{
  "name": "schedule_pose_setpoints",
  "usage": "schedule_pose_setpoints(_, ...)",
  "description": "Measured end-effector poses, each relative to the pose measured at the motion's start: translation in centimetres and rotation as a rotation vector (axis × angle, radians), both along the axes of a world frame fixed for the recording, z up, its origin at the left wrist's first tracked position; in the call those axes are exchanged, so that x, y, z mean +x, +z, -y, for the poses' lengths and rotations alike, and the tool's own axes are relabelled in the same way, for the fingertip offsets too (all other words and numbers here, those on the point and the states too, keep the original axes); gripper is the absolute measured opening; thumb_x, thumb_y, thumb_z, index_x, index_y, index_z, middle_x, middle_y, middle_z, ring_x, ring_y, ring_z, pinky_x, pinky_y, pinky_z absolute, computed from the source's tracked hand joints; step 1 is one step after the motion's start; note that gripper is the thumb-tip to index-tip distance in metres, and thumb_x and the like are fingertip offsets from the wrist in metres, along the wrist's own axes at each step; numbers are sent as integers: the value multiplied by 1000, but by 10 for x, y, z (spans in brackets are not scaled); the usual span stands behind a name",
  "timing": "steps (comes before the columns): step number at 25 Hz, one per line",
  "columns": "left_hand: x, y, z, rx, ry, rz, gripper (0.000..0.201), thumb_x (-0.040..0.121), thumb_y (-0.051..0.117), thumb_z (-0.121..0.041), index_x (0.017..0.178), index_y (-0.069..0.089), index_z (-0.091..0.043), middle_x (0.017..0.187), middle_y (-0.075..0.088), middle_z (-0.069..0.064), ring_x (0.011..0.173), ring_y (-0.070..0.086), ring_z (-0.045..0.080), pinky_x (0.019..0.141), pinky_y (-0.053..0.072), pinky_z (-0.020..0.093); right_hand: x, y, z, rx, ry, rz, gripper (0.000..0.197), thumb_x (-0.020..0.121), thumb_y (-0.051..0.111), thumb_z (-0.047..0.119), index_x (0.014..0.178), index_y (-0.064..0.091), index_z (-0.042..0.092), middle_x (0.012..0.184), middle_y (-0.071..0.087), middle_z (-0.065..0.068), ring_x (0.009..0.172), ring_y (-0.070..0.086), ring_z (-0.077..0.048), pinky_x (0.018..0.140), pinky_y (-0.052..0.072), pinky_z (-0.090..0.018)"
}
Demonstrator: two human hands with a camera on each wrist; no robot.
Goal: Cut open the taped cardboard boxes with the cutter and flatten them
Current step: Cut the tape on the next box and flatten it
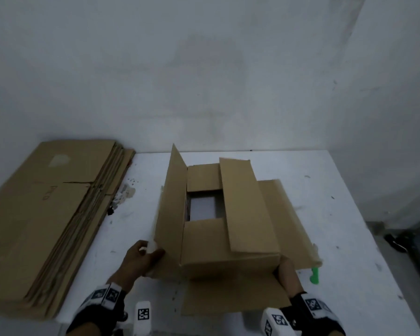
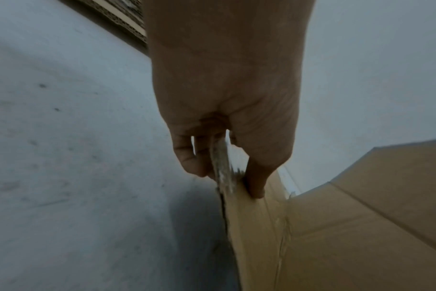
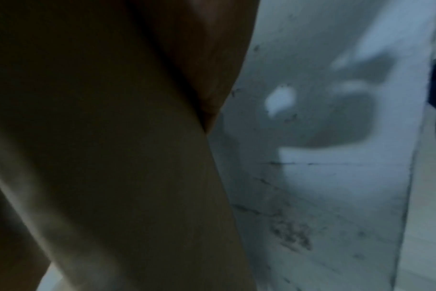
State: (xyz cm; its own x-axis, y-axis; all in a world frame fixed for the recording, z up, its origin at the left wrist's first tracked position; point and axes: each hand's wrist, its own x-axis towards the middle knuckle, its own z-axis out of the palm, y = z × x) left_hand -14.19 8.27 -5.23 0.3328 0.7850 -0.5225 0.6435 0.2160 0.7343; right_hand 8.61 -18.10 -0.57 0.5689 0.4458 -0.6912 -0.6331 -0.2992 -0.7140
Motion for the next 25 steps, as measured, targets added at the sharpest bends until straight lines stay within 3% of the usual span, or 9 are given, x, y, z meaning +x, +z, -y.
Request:
schedule_pose_setpoints(2, -6, -14, 0, 83, -35, -92, 21, 92, 69, -21, 108, 60, -12, 102, 67, 15, 82, 65, 29, 60, 52, 34, -9, -21, 5, 68, -115, -143, 44, 74, 74, 52, 91, 63, 13, 92, 64, -7, 97, 62, -35, 77, 48, -38)
schedule_pose_setpoints(3, -7, -21, 2, 129, -49, -135, 21, 92, 68, -20, 109, 61, -10, 103, 67, 16, 80, 63, 26, 60, 48, 32, -7, -43, 10, 43, -131, -197, 44, 80, 76, 48, 103, 68, 12, 100, 69, -13, 97, 65, -36, 77, 53, -43)
schedule_pose_setpoints(7, -12, -33, 1, 209, 0, -174, 27, 92, 68, -17, 115, 62, -6, 99, 66, 14, 78, 58, 23, 63, 41, 32, 25, -155, 33, -35, -347, -264, 105, 43, 97, 57, 130, 63, 10, 114, 71, -22, 100, 69, -44, 82, 56, -60)
schedule_pose_setpoints(10, -3, -22, -8, 268, 20, -7, 31, 94, 67, -20, 123, 62, -8, 115, 66, 18, 94, 62, 30, 79, 54, 44, 9, -33, 15, -56, -466, -243, 67, 74, 87, 28, 128, 58, 1, 98, 67, -17, 79, 63, -30, 64, 56, -40)
schedule_pose_setpoints(12, 14, 2, -11, 302, 70, 122, 30, 97, 62, -35, 121, 63, -17, 117, 66, 13, 105, 63, 31, 92, 53, 53, 11, -22, 17, -99, -538, -146, 47, 82, 79, 11, 119, 51, 5, 88, 57, -10, 79, 54, -26, 78, 52, -40)
schedule_pose_setpoints(16, 60, 78, -5, 429, 83, 352, 15, 99, 60, -34, 111, 63, -27, 109, 66, -3, 105, 63, 19, 88, 53, 34, 14, -13, 12, -160, -598, 73, 87, 70, 87, 25, 141, 37, 23, 133, 50, -13, 102, 54, -32, 75, 53, -38)
schedule_pose_setpoints(20, 92, 138, 35, 1002, -479, 347, 15, 92, 66, -19, 104, 72, -13, 97, 67, -6, 90, 60, 6, 83, 43, 15, 10, 13, -18, -347, -73, 700, 82, 66, 84, 57, 132, 42, 30, 142, 40, -11, 123, 44, -32, 97, 49, -47)
schedule_pose_setpoints(23, 114, 136, 63, 750, -1126, -73, 18, 91, 61, -22, 103, 73, -16, 105, 70, -3, 89, 58, 5, 79, 44, 13, 3, 24, -40, -447, 520, 988, 98, 63, 76, 70, 142, 29, 33, 149, 26, -9, 138, 28, -32, 109, 37, -50)
schedule_pose_setpoints(25, 118, 118, 63, 561, -1209, -395, 23, 90, 65, -24, 112, 67, -20, 121, 62, -1, 99, 55, 11, 84, 47, 21, 4, 21, -45, -534, 682, 960, 105, 63, 79, 63, 145, 21, 31, 149, 21, -11, 138, 24, -34, 109, 36, -54)
